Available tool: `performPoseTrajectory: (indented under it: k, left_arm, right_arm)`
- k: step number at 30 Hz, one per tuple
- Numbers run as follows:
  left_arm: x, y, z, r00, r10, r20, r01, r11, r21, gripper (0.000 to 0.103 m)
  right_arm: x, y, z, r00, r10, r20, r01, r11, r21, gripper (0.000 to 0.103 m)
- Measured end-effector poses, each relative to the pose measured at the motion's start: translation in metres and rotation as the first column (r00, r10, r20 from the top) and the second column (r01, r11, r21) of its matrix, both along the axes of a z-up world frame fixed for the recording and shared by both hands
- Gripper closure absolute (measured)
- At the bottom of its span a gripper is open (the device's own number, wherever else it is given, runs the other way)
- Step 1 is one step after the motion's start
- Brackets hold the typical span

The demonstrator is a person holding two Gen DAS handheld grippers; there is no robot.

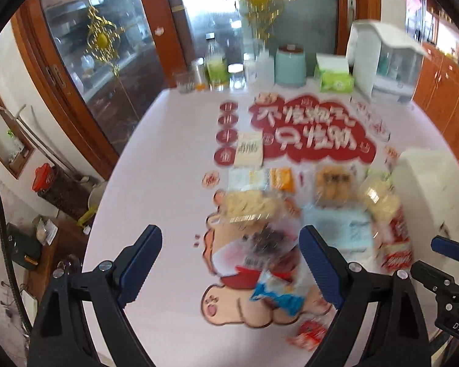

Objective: Organize snacks
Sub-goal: 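Grasp the red round wrapped snack with the right gripper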

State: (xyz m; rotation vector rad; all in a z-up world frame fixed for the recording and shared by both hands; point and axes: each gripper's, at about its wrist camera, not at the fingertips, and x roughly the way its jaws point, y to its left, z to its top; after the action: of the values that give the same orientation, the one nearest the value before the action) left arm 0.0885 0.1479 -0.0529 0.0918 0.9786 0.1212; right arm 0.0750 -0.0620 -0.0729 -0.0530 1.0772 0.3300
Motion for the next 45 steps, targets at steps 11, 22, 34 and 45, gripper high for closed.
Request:
performPoseTrajectory:
  k: [11, 22, 34, 45]
  left_arm:
    - [-0.025, 0.019, -0.092, 0.967, -0.09, -0.239, 0.081, 0.996, -0.047, 0.012]
    - [-0.039, 0.026, -0.119, 0.947, -0.109, -0.303, 0.098, 0.994, -0.051, 0.012]
    - [-0.014, 0.015, -0.144, 0.935, -0.127, -0.331, 0.069, 0.981, -0.18, 0.012]
    - [0.019, 0.015, -0.151, 0.942, 0.023, -0.335, -0.104, 0.969, -0.226, 0.013]
  right_arm:
    - [-0.024, 0.067, -0.067, 0.952, 0.282, -0.117, -0.284, 0.959, 0.005, 0.051]
    - [-0.04, 0.107, -0.133, 0.88, 0.421, -0.219, -0.439, 0.898, -0.036, 0.049]
    - [-0.041, 0.088, -0.133, 0.889, 0.41, -0.205, -0.422, 0.906, -0.02, 0.05]
    - [-0.033, 0.058, -0.133, 0.924, 0.322, -0.208, -0.329, 0.944, -0.001, 0.05]
